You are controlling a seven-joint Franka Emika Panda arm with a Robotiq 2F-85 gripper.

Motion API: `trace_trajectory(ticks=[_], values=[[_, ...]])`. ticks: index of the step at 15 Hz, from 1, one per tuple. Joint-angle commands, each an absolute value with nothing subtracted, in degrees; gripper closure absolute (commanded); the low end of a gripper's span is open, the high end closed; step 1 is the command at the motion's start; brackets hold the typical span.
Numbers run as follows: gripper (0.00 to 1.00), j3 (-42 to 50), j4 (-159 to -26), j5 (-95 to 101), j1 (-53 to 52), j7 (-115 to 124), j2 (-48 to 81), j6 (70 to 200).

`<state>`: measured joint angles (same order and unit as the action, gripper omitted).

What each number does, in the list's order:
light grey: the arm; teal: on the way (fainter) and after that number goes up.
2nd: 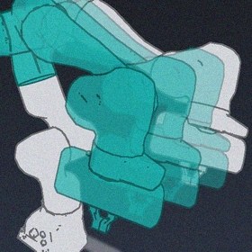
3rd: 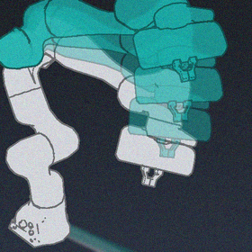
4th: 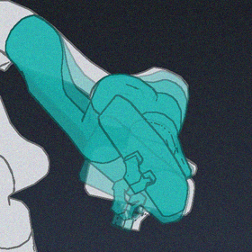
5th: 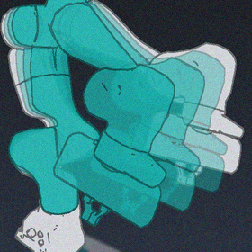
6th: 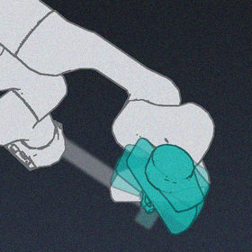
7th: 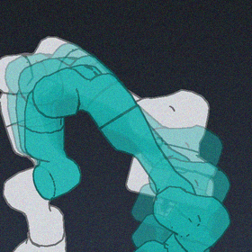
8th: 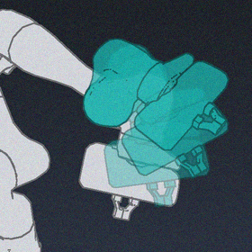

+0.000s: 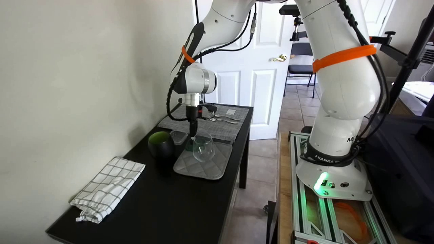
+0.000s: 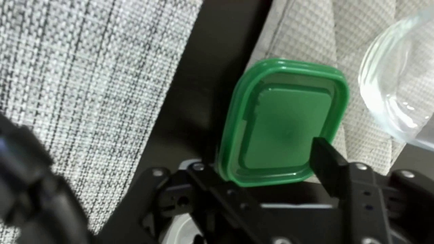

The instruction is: Put the green lid on the lunchbox

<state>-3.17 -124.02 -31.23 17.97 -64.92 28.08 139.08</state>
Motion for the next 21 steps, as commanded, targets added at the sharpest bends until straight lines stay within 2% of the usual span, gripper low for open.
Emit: trace_trajectory(ticks=[1,6,7,10,21], values=[[0.61,-2.4,-123.1,-28.8,18.2,-63.8,29.0,137.9],[0.96,-1.6,-122.8,-27.5,18.3,-62.9,28.8,138.2],[0.94,-1.6,-122.8,-27.4,18.2,-62.8,28.8,138.2],[1.00,-1.2,-122.5,-26.9,18.2,-62.4,28.9,138.2],[0.99,-1.9,-122.4,-27.3,19.9,-63.2,26.9,135.5]])
